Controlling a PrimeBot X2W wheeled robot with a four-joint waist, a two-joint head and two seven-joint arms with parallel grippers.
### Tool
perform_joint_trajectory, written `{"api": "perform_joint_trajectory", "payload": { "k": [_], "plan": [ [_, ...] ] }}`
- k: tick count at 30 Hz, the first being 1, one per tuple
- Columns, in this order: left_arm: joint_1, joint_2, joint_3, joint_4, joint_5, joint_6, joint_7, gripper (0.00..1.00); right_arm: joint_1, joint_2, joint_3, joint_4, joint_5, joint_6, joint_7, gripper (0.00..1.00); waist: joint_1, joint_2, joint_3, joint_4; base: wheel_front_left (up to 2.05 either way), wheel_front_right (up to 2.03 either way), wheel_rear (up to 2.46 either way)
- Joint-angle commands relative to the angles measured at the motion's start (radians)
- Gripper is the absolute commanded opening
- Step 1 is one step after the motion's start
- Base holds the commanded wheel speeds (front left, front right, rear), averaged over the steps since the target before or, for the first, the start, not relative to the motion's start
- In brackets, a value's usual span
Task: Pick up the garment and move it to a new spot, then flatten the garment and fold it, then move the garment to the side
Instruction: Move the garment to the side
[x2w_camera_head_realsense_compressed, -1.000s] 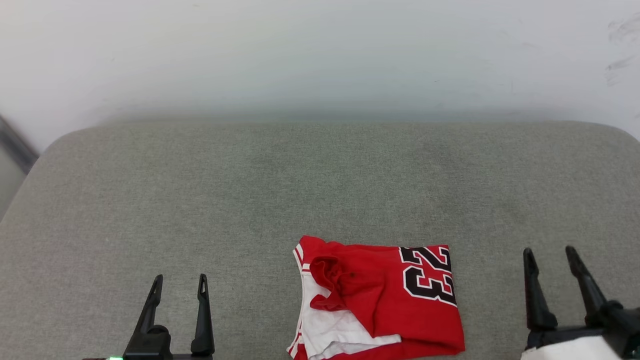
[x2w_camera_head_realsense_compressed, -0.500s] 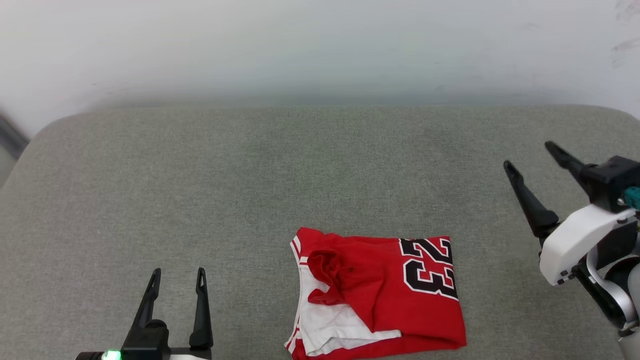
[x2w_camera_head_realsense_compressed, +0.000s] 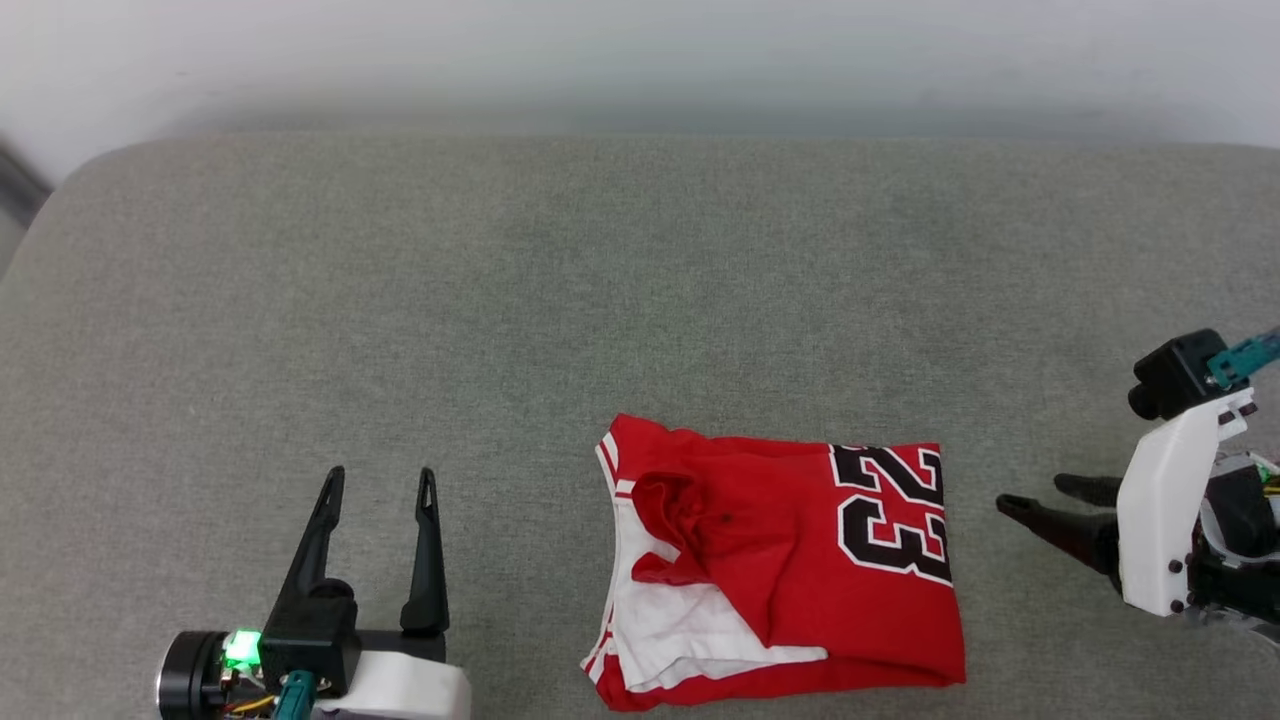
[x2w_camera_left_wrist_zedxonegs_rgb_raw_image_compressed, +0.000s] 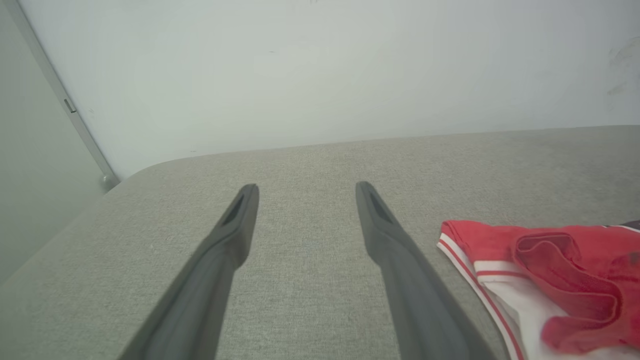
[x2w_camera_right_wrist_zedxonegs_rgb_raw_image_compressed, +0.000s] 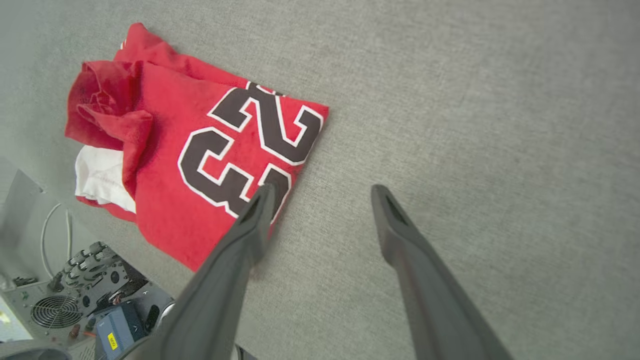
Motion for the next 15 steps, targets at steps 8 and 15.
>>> {"api": "perform_joint_trajectory", "payload": {
  "k": [8, 15],
  "plan": [
    [-0.068, -0.009, -0.021, -0.003, 0.006, -0.004, -0.002, 1.0, -0.011, 0.084, 0.037, 0.089, 0.087, 0.0, -0.017, 1.0, 0.0, 0.0, 0.095, 0.041, 0.0, 0.0, 0.0],
    [-0.104, -0.012, -0.031, 0.005, 0.001, -0.004, -0.002, 1.0, -0.002, 0.138, 0.164, 0.194, 0.113, -0.001, -0.016, 1.0, 0.0, 0.0, 0.138, 0.062, 0.0, 0.0, 0.0]
  ]
}}
